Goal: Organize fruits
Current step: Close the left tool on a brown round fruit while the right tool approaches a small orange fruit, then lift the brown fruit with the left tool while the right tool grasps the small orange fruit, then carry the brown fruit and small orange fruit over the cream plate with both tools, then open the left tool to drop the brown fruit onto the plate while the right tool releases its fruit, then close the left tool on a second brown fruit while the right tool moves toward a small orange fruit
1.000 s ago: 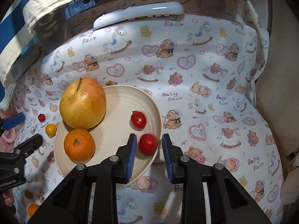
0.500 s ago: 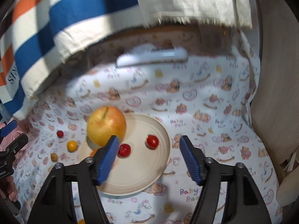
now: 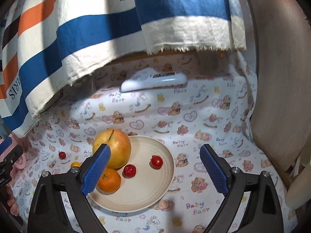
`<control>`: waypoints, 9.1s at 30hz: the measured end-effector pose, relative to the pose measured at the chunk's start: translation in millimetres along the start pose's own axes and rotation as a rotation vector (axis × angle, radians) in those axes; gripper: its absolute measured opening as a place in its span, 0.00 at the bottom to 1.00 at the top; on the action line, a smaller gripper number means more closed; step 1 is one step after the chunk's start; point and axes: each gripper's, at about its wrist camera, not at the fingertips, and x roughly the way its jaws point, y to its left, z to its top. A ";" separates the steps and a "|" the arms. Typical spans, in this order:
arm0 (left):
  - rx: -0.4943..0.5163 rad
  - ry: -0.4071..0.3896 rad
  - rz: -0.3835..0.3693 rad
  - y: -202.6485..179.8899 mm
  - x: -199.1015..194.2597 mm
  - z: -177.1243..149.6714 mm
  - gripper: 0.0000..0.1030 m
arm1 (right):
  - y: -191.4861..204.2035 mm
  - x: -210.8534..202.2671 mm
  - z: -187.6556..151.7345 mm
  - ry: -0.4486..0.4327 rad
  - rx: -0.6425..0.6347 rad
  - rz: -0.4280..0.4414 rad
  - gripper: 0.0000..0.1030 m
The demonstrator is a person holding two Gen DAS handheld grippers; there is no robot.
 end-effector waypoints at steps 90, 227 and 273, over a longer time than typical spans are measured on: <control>-0.075 0.369 -0.109 16.2 -57.0 -92.6 0.21 | 77.3 1.3 -113.3 0.513 -0.221 0.356 0.28; -0.014 0.402 -0.218 -67.3 102.0 2.2 0.70 | -11.4 87.2 -17.7 0.304 -0.083 -0.038 0.58; -0.192 0.321 -0.102 32.3 66.0 -52.0 0.75 | 35.1 13.5 -12.9 -0.054 -0.116 0.069 0.97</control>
